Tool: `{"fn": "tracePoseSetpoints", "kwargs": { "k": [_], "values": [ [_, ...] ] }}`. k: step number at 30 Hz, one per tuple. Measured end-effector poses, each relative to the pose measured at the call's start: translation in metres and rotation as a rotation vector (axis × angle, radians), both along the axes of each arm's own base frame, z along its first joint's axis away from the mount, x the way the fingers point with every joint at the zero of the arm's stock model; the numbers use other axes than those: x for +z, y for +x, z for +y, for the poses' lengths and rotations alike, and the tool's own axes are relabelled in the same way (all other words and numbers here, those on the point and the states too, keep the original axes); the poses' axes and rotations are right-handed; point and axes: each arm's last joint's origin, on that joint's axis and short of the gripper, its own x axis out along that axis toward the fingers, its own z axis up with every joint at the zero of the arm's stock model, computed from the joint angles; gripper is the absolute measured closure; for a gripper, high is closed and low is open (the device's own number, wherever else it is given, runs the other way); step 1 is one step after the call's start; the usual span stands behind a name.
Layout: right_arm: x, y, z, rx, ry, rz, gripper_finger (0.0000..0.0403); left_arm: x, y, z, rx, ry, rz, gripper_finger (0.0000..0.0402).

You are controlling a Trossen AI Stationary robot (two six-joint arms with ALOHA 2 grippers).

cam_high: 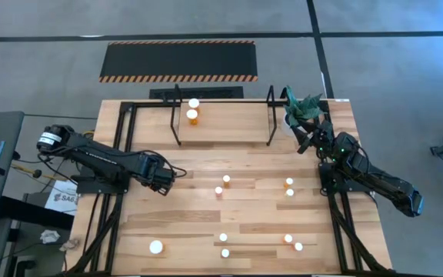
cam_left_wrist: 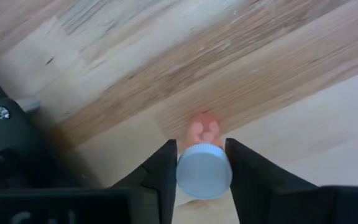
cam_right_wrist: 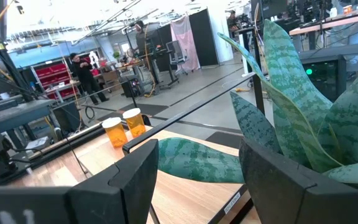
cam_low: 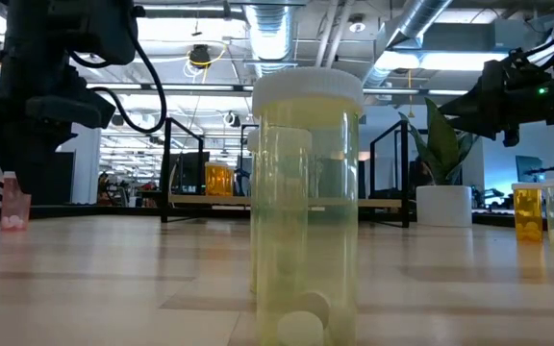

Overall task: Pick and place medicine bottles onto shelf by color
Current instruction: Put the top left red pill bottle on the shelf

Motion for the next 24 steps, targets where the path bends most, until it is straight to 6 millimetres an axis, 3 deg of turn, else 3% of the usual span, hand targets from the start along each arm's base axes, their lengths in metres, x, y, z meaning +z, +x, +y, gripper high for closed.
{"fn": "tracePoseSetpoints", "kwargs": {
  "k": [6, 13, 24],
  "values": [
    [0.0, 0.0, 0.0, 0.0, 0.0, 0.0, 0.0154, 0.002, 0.003, -0.001, -0.011, -0.008, -0.026, 0.0302],
    [0.0, 0.0, 0.0, 0.0, 0.0, 0.0, 0.0154, 0.029, 0.023, 0.005, -0.109, -0.018, -0.128, 0.0298],
    [0.0, 0.0, 0.0, 0.0, 0.0, 0.0, 0.0154, 0.089, 0.06, 0.057, -0.29, 0.06, -0.317, 0.0297]
  ]
}}
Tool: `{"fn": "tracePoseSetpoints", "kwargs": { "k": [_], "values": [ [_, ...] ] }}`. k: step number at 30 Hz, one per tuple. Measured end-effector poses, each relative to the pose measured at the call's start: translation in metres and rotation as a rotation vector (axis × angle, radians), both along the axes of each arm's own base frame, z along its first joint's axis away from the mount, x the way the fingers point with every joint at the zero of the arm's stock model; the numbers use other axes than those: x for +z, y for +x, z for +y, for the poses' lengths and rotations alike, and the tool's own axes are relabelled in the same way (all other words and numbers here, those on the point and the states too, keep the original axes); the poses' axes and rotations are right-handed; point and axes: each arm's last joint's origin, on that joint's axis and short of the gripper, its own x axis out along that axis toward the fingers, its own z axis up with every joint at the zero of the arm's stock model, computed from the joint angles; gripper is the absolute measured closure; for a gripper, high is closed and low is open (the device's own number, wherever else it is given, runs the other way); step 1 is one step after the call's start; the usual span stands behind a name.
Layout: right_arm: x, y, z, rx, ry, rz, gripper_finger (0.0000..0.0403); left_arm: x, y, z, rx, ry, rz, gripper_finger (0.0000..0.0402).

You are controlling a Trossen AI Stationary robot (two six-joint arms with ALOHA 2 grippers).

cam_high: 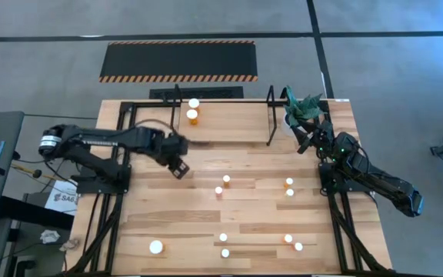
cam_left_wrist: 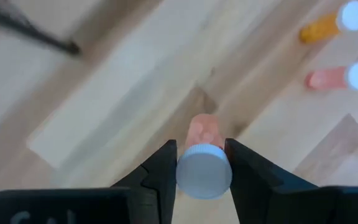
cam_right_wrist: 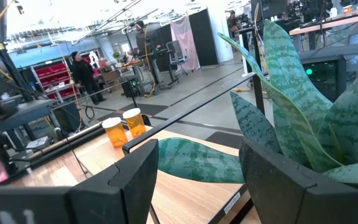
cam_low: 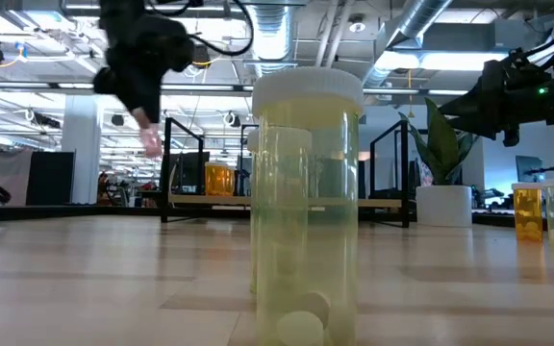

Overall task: Pick and place medicine bottles onto shelf by color
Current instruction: Put the top left red pill bottle on the shelf

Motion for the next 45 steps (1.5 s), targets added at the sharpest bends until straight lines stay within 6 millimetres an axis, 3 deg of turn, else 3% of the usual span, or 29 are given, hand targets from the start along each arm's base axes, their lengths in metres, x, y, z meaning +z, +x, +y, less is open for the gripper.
{"fn": "tracePoseSetpoints", "kwargs": {
  "k": [16, 26, 37, 45],
  "values": [
    [0.0, 0.0, 0.0, 0.0, 0.0, -0.001, 0.0154, 0.032, 0.086, 0.105, -0.278, 0.128, 0.116, 0.0297],
    [0.0, 0.0, 0.0, 0.0, 0.0, -0.001, 0.0154, 0.022, 0.126, 0.159, -0.34, 0.204, 0.151, 0.0297],
    [0.0, 0.0, 0.0, 0.0, 0.0, 0.0, 0.0154, -0.002, 0.144, 0.201, -0.352, 0.213, 0.201, 0.0297],
    [0.0, 0.0, 0.0, 0.0, 0.0, 0.0, 0.0154, -0.013, 0.14, 0.221, -0.367, 0.243, 0.232, 0.0297]
  ]
}}
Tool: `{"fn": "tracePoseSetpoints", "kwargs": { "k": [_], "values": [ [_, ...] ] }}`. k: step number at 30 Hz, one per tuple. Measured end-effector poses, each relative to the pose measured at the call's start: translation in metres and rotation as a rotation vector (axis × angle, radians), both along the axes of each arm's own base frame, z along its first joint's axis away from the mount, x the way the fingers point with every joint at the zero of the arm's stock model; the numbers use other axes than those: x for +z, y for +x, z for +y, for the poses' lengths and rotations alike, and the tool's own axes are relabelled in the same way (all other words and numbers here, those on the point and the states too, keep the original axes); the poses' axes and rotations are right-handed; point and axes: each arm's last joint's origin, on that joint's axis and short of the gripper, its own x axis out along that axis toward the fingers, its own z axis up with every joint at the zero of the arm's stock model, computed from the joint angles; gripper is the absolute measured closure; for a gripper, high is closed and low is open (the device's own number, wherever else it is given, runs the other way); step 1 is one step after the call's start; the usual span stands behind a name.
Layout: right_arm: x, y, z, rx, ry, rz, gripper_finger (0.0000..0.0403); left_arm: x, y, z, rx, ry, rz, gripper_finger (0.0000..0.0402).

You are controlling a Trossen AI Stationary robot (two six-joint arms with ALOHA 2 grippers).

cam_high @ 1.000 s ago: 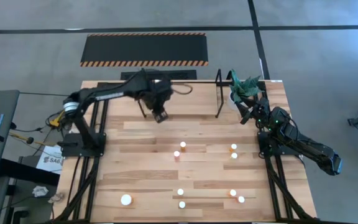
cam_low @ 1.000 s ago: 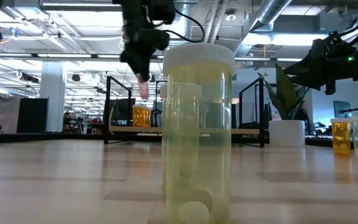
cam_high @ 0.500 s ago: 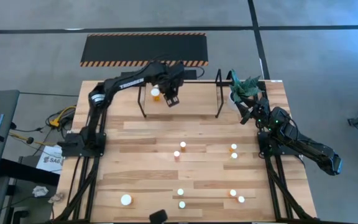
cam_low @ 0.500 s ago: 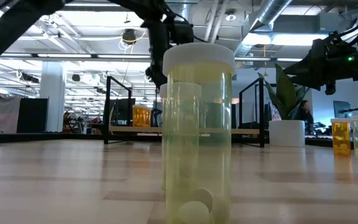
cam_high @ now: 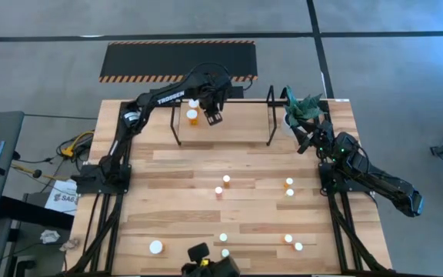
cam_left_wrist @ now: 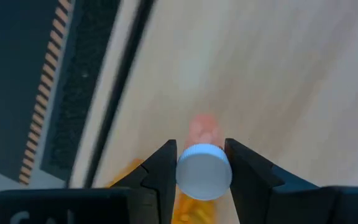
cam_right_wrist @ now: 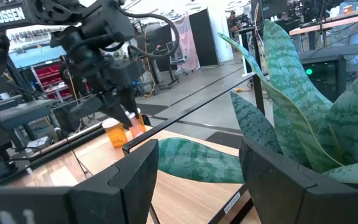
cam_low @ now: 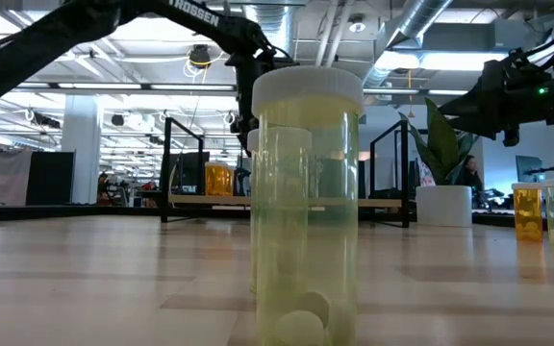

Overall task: Pick and place medicine bottles onto shelf by color
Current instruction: Put the top left red pill bottle on the shelf

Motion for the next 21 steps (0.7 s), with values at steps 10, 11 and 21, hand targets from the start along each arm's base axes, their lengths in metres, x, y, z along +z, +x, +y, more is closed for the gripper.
{"fn": "tracePoseSetpoints", "kwargs": {
  "k": [10, 11, 21],
  "values": [
    [0.0, 0.0, 0.0, 0.0, 0.0, 0.0, 0.0154, -0.008, -0.007, 0.019, -0.042, 0.001, 0.001, 0.0297],
    [0.0, 0.0, 0.0, 0.0, 0.0, 0.0, 0.0154, -0.007, -0.006, 0.02, -0.051, 0.009, -0.007, 0.0297],
    [0.0, 0.0, 0.0, 0.0, 0.0, 0.0, 0.0154, -0.009, -0.007, 0.024, -0.077, 0.026, 0.0, 0.0297]
  ]
}}
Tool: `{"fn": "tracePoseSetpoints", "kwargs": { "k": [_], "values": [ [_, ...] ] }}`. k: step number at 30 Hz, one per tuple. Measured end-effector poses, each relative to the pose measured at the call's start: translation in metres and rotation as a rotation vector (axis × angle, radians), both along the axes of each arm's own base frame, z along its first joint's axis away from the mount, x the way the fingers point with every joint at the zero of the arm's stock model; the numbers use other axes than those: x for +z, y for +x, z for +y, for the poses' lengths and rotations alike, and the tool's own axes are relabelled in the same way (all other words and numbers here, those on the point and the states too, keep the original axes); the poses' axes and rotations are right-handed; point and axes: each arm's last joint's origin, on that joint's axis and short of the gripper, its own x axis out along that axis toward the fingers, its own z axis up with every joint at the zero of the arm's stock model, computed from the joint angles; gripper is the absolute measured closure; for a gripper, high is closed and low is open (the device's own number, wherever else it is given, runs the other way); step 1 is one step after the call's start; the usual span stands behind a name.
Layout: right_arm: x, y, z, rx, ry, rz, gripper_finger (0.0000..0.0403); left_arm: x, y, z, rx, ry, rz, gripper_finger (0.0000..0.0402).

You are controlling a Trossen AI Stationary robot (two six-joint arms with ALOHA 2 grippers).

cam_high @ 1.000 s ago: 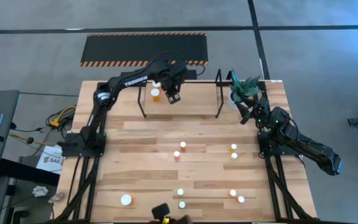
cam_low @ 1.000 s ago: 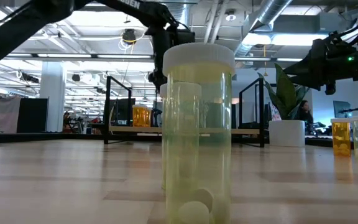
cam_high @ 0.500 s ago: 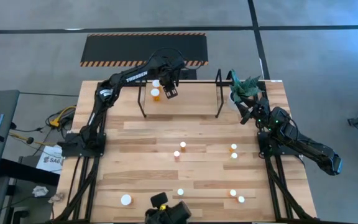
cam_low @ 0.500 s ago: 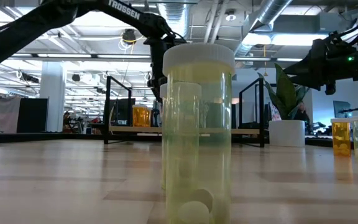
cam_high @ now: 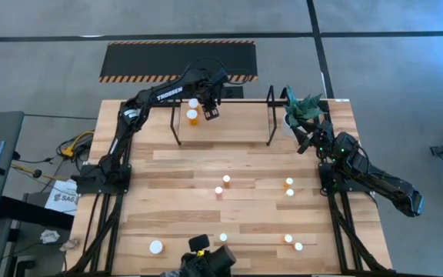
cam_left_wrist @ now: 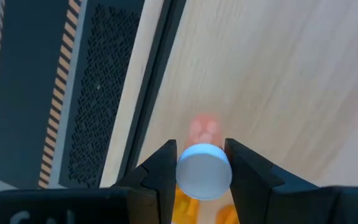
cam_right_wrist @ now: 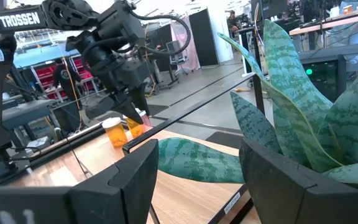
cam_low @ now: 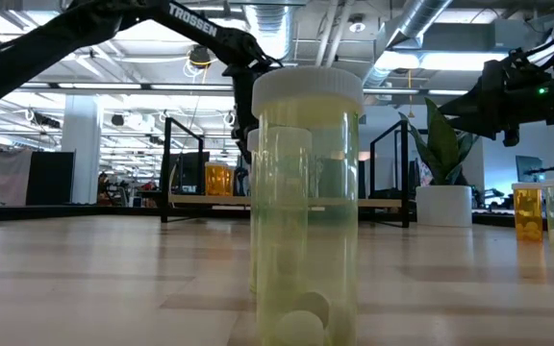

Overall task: Pick and place medicine bottles onto shelf by color
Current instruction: Put the top left red pill bottle on the shelf

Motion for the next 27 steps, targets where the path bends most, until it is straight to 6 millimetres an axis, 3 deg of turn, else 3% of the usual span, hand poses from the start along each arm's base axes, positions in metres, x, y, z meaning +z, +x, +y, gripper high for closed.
{"fn": "tracePoseSetpoints", "kwargs": {
  "k": [27],
  "values": [
    [0.0001, 0.0, 0.0, 0.0, 0.0, 0.0, 0.0154, -0.0005, -0.0028, 0.0012, -0.043, -0.019, 0.014, 0.0292]
  ]
}}
